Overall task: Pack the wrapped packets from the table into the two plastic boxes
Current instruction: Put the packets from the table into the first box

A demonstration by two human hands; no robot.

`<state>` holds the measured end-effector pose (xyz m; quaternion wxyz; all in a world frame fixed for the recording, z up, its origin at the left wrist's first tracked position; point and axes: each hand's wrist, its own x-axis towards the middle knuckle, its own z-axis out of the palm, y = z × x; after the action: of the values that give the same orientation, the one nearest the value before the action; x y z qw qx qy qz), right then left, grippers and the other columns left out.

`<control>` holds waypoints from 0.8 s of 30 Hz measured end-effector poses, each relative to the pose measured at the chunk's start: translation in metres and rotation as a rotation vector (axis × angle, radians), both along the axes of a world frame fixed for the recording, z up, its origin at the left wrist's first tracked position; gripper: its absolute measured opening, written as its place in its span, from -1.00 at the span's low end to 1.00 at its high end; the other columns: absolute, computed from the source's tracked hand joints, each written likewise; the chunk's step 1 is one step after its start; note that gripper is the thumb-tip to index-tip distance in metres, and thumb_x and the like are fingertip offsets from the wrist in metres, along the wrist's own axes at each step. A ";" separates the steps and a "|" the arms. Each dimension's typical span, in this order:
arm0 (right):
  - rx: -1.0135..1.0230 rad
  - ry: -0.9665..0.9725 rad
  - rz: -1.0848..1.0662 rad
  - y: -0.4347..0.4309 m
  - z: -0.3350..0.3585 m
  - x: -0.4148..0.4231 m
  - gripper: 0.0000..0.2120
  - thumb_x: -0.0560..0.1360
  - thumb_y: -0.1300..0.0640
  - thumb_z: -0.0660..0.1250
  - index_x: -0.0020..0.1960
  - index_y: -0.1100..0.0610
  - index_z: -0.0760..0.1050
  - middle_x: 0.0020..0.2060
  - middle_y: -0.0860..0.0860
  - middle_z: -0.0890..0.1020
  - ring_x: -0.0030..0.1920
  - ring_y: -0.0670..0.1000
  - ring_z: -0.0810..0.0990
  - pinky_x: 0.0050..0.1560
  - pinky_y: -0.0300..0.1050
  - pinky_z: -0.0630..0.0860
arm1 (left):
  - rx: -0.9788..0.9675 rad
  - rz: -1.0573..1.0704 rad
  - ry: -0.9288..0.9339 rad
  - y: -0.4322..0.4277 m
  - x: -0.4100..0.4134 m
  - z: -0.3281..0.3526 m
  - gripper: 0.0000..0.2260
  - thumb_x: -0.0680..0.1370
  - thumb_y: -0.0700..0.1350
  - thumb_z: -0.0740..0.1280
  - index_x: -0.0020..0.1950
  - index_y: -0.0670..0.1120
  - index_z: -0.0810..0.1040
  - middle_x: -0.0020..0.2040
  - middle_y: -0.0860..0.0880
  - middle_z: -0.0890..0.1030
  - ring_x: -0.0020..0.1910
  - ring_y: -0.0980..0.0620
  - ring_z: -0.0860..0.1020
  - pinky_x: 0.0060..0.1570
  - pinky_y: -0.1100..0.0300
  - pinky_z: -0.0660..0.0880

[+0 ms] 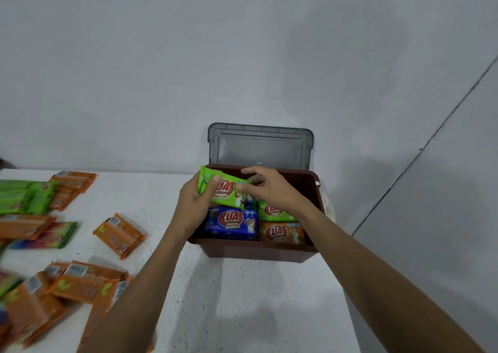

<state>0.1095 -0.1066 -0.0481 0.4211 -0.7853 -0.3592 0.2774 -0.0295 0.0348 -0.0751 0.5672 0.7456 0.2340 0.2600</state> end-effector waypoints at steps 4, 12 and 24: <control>0.040 0.176 0.046 0.008 0.001 -0.008 -0.60 0.47 0.01 0.47 0.27 0.09 0.52 0.09 0.09 0.65 0.03 0.05 0.68 0.03 0.03 0.66 | 0.011 -0.017 -0.007 -0.001 -0.001 0.001 -0.77 0.59 0.08 0.22 0.09 -0.03 0.54 -0.07 0.03 0.68 -0.13 0.11 0.67 -0.16 0.24 0.61; 0.014 0.191 0.026 -0.012 0.018 0.005 -0.78 0.50 0.10 0.44 0.13 0.08 0.57 0.03 0.08 0.68 -0.02 0.10 0.67 -0.10 -0.09 0.61 | 0.269 0.106 0.028 0.000 0.003 -0.004 -0.71 0.60 0.11 0.20 0.13 -0.03 0.57 0.00 0.07 0.61 -0.07 0.18 0.58 -0.13 0.32 0.51; -0.407 -0.129 -0.100 -0.044 0.010 0.057 -0.82 0.53 0.16 0.40 0.13 0.13 0.55 -0.01 0.12 0.59 -0.25 -0.02 0.54 -0.35 -0.18 0.47 | 0.459 0.153 0.320 0.014 0.010 -0.025 -0.59 0.60 0.13 0.20 0.35 -0.08 0.46 0.34 -0.06 0.42 0.27 0.02 0.44 0.21 0.08 0.43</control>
<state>0.1670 -0.1503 -0.0384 0.2433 -0.8870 -0.2826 0.2723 -0.0198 0.0483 -0.1002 0.3184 0.8661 0.3112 0.2274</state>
